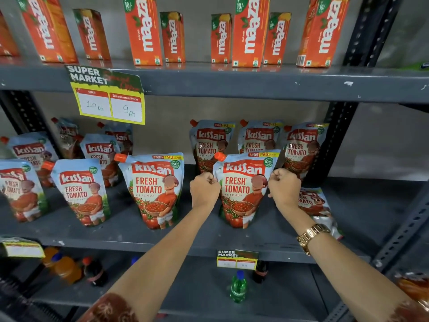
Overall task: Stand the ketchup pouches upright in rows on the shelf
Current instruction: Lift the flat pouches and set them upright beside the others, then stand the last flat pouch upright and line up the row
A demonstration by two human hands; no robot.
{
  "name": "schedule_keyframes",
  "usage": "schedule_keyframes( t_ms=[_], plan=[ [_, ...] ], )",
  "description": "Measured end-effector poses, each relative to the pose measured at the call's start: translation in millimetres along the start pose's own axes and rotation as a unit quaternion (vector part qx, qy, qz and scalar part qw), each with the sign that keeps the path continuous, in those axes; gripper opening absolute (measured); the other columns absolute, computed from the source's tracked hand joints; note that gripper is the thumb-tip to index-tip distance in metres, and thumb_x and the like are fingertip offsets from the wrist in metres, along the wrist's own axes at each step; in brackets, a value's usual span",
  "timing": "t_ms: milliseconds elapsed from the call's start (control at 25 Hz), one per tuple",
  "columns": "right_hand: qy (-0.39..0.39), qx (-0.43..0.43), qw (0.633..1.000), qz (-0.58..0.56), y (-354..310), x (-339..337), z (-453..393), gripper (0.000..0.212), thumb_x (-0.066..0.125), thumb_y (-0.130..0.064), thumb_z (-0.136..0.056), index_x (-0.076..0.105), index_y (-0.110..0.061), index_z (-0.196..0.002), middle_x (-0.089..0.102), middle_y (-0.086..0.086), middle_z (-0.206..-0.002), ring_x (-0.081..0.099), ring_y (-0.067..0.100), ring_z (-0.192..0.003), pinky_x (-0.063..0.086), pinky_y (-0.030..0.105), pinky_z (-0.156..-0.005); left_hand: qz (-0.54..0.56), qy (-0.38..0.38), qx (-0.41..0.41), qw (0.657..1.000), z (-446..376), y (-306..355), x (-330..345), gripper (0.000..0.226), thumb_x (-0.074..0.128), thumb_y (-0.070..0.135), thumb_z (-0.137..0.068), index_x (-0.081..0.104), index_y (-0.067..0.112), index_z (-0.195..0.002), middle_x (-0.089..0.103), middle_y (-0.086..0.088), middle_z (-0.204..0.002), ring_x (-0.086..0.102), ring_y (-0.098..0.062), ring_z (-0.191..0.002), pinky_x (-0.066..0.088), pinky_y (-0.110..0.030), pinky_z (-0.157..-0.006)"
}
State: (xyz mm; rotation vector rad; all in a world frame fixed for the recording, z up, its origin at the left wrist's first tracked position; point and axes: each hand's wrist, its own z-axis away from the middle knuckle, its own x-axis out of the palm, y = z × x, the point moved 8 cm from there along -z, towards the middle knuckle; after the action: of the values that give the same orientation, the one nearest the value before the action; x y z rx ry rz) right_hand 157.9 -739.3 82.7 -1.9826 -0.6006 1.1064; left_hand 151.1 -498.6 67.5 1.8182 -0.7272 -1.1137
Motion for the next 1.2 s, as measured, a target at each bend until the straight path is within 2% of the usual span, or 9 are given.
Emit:
schedule_keyframes(
  t_ms=[120, 280, 440, 640, 800, 920, 1040, 1120, 1200],
  plan=[
    [0.005, -0.026, 0.999, -0.037, 4.4, -3.2, -1.7, 0.015, 0.053, -0.006, -0.082, 0.065, -0.002, -0.075, 0.072, 0.018, -0.074, 0.068, 0.032, -0.065, 0.059, 0.048, -0.061, 0.032, 0.027, 0.003, 0.999, 12.6, 1.8, -2.3, 0.003, 0.053, 0.004, -0.082, 0.053, 0.003, -0.079, 0.058, -0.009, -0.079, 0.053, -0.019, -0.073, 0.042, -0.028, -0.062],
    [0.032, -0.007, 0.999, -0.043, 23.7, -24.8, -6.1, 0.017, 0.054, -0.008, -0.081, 0.07, -0.008, -0.085, 0.075, 0.017, -0.083, 0.069, 0.031, -0.08, 0.057, 0.043, -0.077, 0.048, 0.078, 0.074, 0.993, 28.2, 11.2, -1.8, 0.013, 0.057, 0.01, -0.084, 0.045, 0.012, -0.086, 0.054, -0.008, -0.083, 0.051, -0.018, -0.07, 0.043, -0.02, -0.06],
    [0.061, 0.033, 0.997, -0.021, 56.9, -60.7, -19.4, 0.021, 0.053, -0.006, -0.081, 0.072, -0.005, -0.09, 0.074, 0.02, -0.09, 0.067, 0.033, -0.09, 0.054, 0.037, -0.084, 0.041, 0.031, 0.106, 0.993, 41.7, 27.2, 26.1, 0.009, 0.058, 0.02, -0.086, 0.051, 0.015, -0.087, 0.06, 0.0, -0.086, 0.061, -0.014, -0.08, 0.055, -0.028, -0.067],
    [0.052, 0.081, 0.995, -0.002, 96.8, -92.9, -25.7, 0.021, 0.054, -0.003, -0.081, 0.072, -0.003, -0.091, 0.073, 0.019, -0.093, 0.066, 0.032, -0.091, 0.047, 0.026, -0.078, 0.055, -0.002, 0.127, 0.99, 58.7, 45.9, 71.2, 0.012, 0.058, 0.021, -0.086, 0.054, 0.012, -0.078, 0.06, -0.002, -0.071, 0.058, -0.021, -0.069, 0.049, -0.036, -0.064],
    [0.032, 0.121, 0.992, -0.002, 123.0, -105.7, -28.1, 0.021, 0.053, 0.0, -0.081, 0.072, 0.003, -0.089, 0.073, 0.02, -0.096, 0.065, 0.034, -0.093, 0.047, 0.029, -0.078, 0.045, -0.074, 0.146, 0.985, 76.3, 61.0, 113.6, 0.009, 0.057, 0.012, -0.086, 0.055, 0.01, -0.078, 0.053, 0.007, -0.06, 0.048, -0.005, -0.056, 0.041, -0.022, -0.056],
    [0.011, 0.201, 0.979, -0.022, 151.9, -104.2, -30.7, 0.019, 0.052, 0.0, -0.082, 0.069, 0.008, -0.081, 0.065, 0.018, -0.083, 0.061, 0.027, -0.082, 0.05, 0.037, -0.076, 0.001, -0.178, 0.078, 0.981, 85.2, 51.4, 159.9, 0.023, 0.057, 0.023, -0.088, 0.064, 0.001, -0.09, 0.07, -0.012, -0.08, 0.062, -0.019, -0.072, 0.048, -0.028, -0.065],
    [-0.035, 0.287, 0.956, -0.054, 199.3, -82.2, -39.2, 0.019, 0.059, -0.012, -0.08, 0.06, -0.002, -0.064, 0.06, 0.019, -0.082, 0.056, 0.028, -0.077, 0.053, 0.047, -0.08, -0.055, -0.278, -0.068, 0.957, 92.5, 23.4, 200.7, 0.046, 0.048, 0.035, -0.092, 0.062, -0.008, -0.1, 0.068, -0.023, -0.103, 0.064, -0.034, -0.097, 0.044, -0.03, -0.071],
    [-0.059, 0.326, 0.94, -0.081, 223.2, -65.9, -42.0, 0.028, 0.065, -0.022, -0.077, 0.065, 0.005, -0.083, 0.063, 0.02, -0.087, 0.059, 0.03, -0.079, 0.053, 0.046, -0.083, -0.034, -0.298, -0.135, 0.945, 90.9, 11.1, 217.5, 0.045, 0.049, 0.034, -0.092, 0.061, -0.007, -0.107, 0.066, -0.023, -0.112, 0.062, -0.035, -0.103, 0.049, -0.035, -0.08],
    [-0.069, 0.351, 0.927, -0.116, 216.1, -62.4, -32.5, 0.034, 0.064, -0.024, -0.081, 0.064, 0.007, -0.096, 0.063, 0.019, -0.09, 0.061, 0.031, -0.083, 0.053, 0.041, -0.082, 0.063, -0.3, -0.231, 0.924, 89.4, 1.6, 227.7, 0.037, 0.058, 0.026, -0.088, 0.06, -0.003, -0.112, 0.065, -0.02, -0.114, 0.063, -0.033, -0.103, 0.055, -0.039, -0.087]
  ],
)
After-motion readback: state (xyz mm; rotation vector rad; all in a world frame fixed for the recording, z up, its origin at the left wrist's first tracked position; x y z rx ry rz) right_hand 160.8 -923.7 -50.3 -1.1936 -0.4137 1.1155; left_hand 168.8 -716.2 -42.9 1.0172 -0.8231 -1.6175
